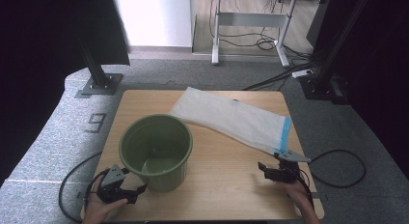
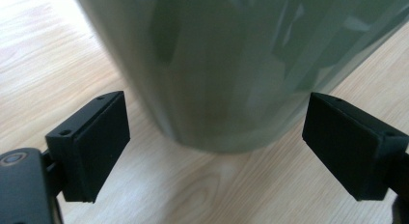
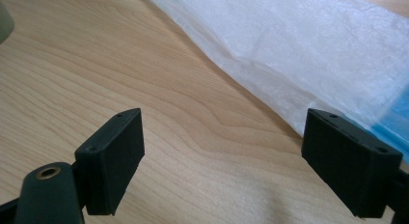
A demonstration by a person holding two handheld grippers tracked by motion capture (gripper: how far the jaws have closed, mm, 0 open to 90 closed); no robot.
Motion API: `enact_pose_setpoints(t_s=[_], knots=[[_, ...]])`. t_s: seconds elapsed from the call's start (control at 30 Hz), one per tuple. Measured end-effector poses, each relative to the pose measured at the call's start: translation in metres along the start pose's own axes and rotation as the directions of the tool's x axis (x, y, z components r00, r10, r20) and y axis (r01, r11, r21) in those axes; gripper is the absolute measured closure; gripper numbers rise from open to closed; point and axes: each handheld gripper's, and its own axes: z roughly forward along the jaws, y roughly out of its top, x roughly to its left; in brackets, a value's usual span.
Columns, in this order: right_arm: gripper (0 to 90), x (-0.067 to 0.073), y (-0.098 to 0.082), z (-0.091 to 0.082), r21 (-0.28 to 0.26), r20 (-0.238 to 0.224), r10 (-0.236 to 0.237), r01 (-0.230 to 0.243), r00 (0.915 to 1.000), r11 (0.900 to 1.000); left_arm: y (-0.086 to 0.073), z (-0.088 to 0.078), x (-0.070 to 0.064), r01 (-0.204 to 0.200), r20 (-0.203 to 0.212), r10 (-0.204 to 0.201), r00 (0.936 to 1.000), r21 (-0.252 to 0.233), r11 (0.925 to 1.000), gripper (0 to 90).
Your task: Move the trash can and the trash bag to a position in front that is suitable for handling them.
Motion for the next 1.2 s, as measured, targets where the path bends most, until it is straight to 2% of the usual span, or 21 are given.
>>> enact_pose_setpoints(t_s=[0.03, 0.07, 0.2, 0.37, 0.67, 0.9, 0.93, 1.0, 1.1, 1.13, 1.2], knots=[[14.6, 0.000, 0.000, 0.000, 0.000, 0.000, 0.000, 0.000, 1.0000, 1.000, 0.000, 0.000, 0.000, 0.000, 0.000, 0.000, 1.0000, 0.000, 1.0000, 6.6], [14.6, 0.000, -0.003, -0.003, -0.002, 0.005, 0.000, 0.000, 1.0000, 1.000, 0.006, 0.003, 0.000, -0.019, 0.021, 0.019, 0.9996, 0.000, 0.9998, 6.4], [14.6, 0.001, -0.008, -0.010, -0.013, 0.017, 0.002, -0.002, 0.9999, 1.000, 0.016, 0.011, 0.002, -0.040, 0.036, 0.040, 0.9986, -0.007, 0.9992, 6.1], [14.6, 0.006, -0.019, -0.028, -0.028, 0.050, 0.003, -0.002, 0.9987, 1.000, 0.033, 0.028, 0.001, -0.076, 0.057, 0.077, 0.9954, -0.025, 0.9968, 7.9], [14.8, 0.011, -0.028, -0.042, -0.044, 0.069, 0.012, -0.009, 0.9975, 0.999, 0.053, 0.054, -0.003, -0.081, 0.066, 0.082, 0.9944, -0.029, 0.9963, 8.4], [15.0, 0.014, -0.028, -0.036, -0.033, 0.046, -0.011, 0.013, 0.9989, 0.999, 0.063, 0.069, -0.009, -0.075, 0.051, 0.076, 0.9958, -0.016, 0.9970, 8.3], [15.0, 0.015, -0.028, -0.033, -0.025, 0.042, -0.018, 0.019, 0.9990, 1.000, 0.066, 0.076, -0.010, -0.061, 0.055, 0.061, 0.9966, -0.017, 0.9980, 8.1], [15.0, 0.016, -0.027, -0.030, -0.020, 0.035, -0.021, 0.022, 0.9992, 1.000, 0.069, 0.079, -0.011, -0.058, 0.052, 0.059, 0.9969, -0.016, 0.9982, 8.2], [15.0, 0.018, -0.026, -0.028, -0.018, 0.029, -0.028, 0.028, 0.9992, 0.999, 0.077, 0.094, -0.016, -0.054, 0.054, 0.053, 0.9971, 0.005, 0.9985, 8.7], [15.0, 0.019, -0.025, -0.026, -0.013, 0.024, -0.038, 0.038, 0.9990, 0.999, 0.081, 0.102, -0.018, -0.054, 0.054, 0.053, 0.9971, 0.029, 0.9981, 9.3], [15.0, 0.020, -0.025, -0.025, -0.011, 0.021, -0.040, 0.040, 0.9990, 0.999, 0.083, 0.105, -0.020, -0.058, 0.050, 0.056, 0.9972, 0.035, 0.9977, 9.2]])
